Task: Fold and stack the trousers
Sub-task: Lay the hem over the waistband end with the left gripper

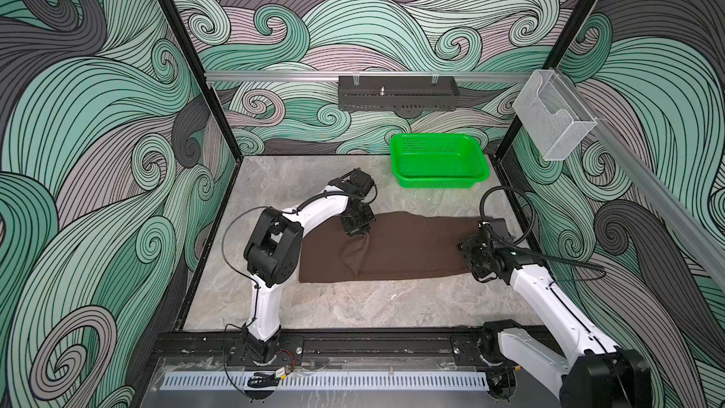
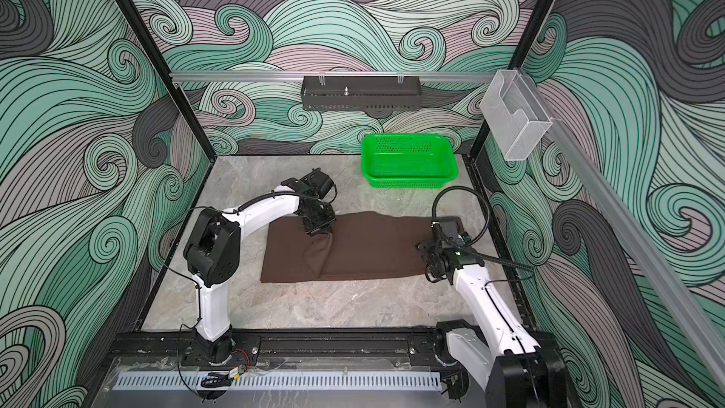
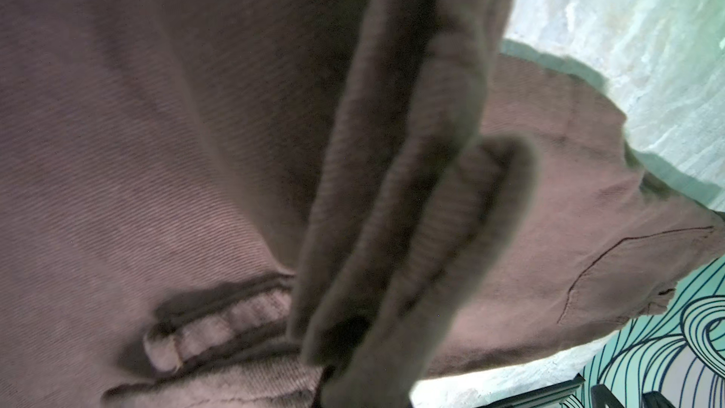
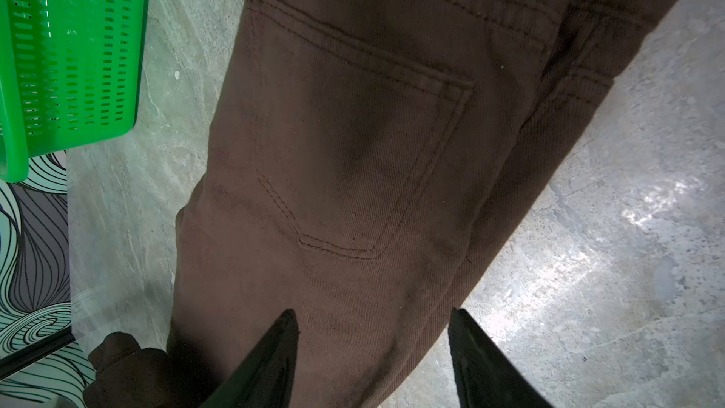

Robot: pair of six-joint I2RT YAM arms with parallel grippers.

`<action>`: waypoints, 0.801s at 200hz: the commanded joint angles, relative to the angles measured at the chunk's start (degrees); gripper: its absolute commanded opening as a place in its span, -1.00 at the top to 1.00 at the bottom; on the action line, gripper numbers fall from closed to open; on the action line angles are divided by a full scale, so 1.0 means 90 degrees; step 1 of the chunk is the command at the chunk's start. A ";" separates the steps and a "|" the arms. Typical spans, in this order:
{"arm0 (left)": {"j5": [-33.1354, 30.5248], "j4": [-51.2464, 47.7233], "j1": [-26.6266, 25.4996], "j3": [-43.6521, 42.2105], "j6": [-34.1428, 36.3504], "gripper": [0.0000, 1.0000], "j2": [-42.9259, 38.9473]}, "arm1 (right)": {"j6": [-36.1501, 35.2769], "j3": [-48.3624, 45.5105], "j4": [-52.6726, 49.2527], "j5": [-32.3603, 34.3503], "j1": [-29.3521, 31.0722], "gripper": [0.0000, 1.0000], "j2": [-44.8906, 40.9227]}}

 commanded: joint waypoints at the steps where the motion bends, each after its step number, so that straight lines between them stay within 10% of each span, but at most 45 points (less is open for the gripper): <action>1: -0.0045 -0.0135 -0.0253 0.0492 -0.0136 1.00 0.0063 | -0.0029 -0.0090 -0.0012 0.0062 -0.0036 -0.24 -0.0046; 112: 0.0238 -0.0310 -0.0850 0.1951 -0.0338 0.92 0.1193 | -0.0050 -0.0072 -0.0036 0.0053 -0.0094 -0.24 -0.0087; 160: 0.0464 -0.0161 -0.0885 0.2067 -0.0203 0.56 0.1194 | -0.0124 -0.0028 -0.0111 0.0067 -0.0124 -0.28 -0.0161</action>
